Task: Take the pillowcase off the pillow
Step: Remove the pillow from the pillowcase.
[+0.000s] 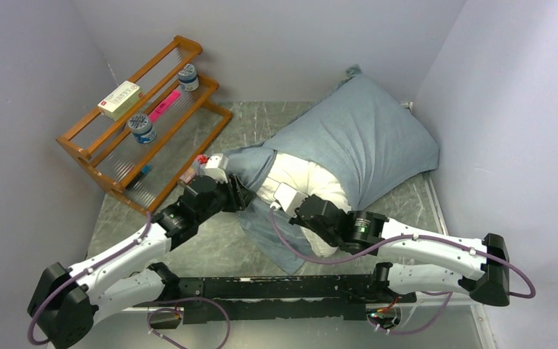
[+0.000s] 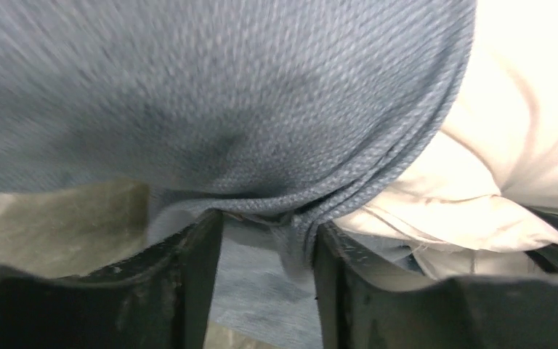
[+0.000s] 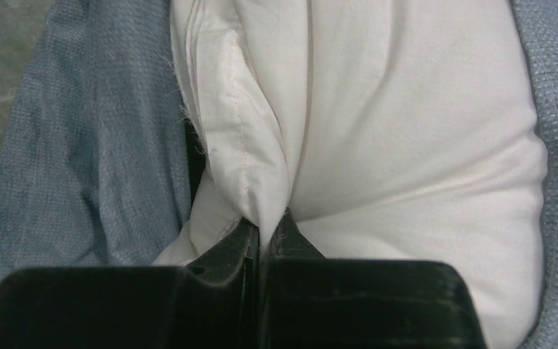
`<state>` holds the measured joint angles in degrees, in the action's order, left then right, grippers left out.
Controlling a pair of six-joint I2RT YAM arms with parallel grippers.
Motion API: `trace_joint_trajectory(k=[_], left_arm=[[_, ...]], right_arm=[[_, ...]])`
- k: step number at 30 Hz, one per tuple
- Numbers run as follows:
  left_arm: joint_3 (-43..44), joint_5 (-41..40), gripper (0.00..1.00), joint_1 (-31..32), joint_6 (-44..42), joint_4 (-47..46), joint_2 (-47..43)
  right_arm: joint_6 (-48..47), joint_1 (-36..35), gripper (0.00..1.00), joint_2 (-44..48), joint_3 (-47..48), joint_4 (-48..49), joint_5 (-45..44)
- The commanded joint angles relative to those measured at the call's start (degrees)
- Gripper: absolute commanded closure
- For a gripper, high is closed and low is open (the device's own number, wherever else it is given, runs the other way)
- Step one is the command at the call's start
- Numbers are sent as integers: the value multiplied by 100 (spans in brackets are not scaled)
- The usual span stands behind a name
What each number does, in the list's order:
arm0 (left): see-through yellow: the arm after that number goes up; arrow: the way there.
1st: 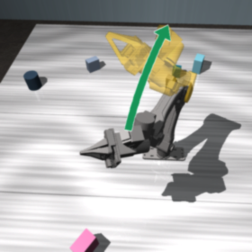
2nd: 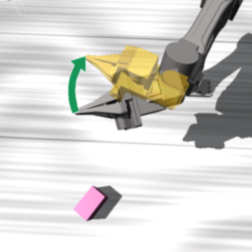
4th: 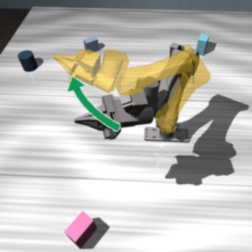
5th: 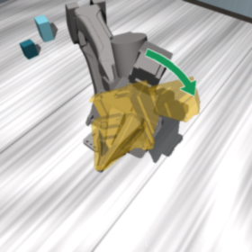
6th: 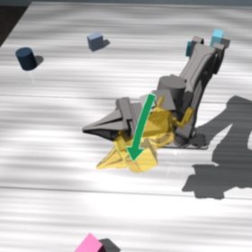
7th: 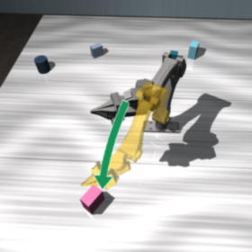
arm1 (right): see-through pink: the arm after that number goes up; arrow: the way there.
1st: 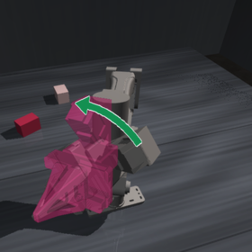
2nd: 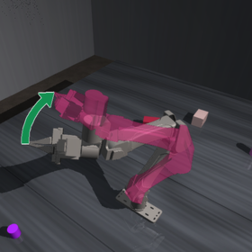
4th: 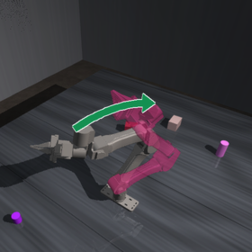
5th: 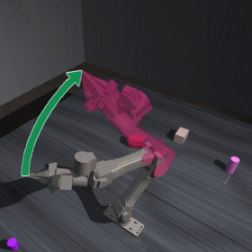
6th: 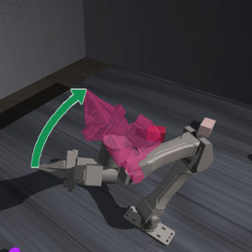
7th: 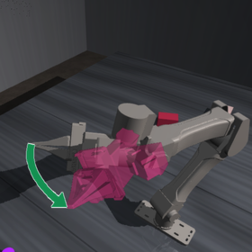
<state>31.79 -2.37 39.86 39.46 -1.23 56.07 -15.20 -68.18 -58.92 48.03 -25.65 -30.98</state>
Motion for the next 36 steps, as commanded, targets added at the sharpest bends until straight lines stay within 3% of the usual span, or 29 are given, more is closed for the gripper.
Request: trace_joint_trajectory(k=[1,8,16,22,28,33,36], left_arm=[[532,-303,43,-233,-691,298,-331],[1241,546,26,-233,-1122,656,-61],[1879,978,22,-148,-1213,996,301],[2459,-387,21,721,-1274,1663,786],[2617,-1154,23,1021,-1164,1740,1172],[2563,-1622,31,1092,-1120,1822,1458],[2508,-2031,44,1094,-1057,1970,1520]], right_arm=[[-130,-15,100,44,-39,-680,-308],[-154,-55,100,-120,-4,-591,-95],[-132,-72,100,-68,7,-599,-92],[-123,-71,100,-94,5,-562,-90],[-123,-80,100,-27,5,-563,-100],[-104,-79,100,11,-11,-554,-216],[-58,-74,100,72,-26,-564,-432]])
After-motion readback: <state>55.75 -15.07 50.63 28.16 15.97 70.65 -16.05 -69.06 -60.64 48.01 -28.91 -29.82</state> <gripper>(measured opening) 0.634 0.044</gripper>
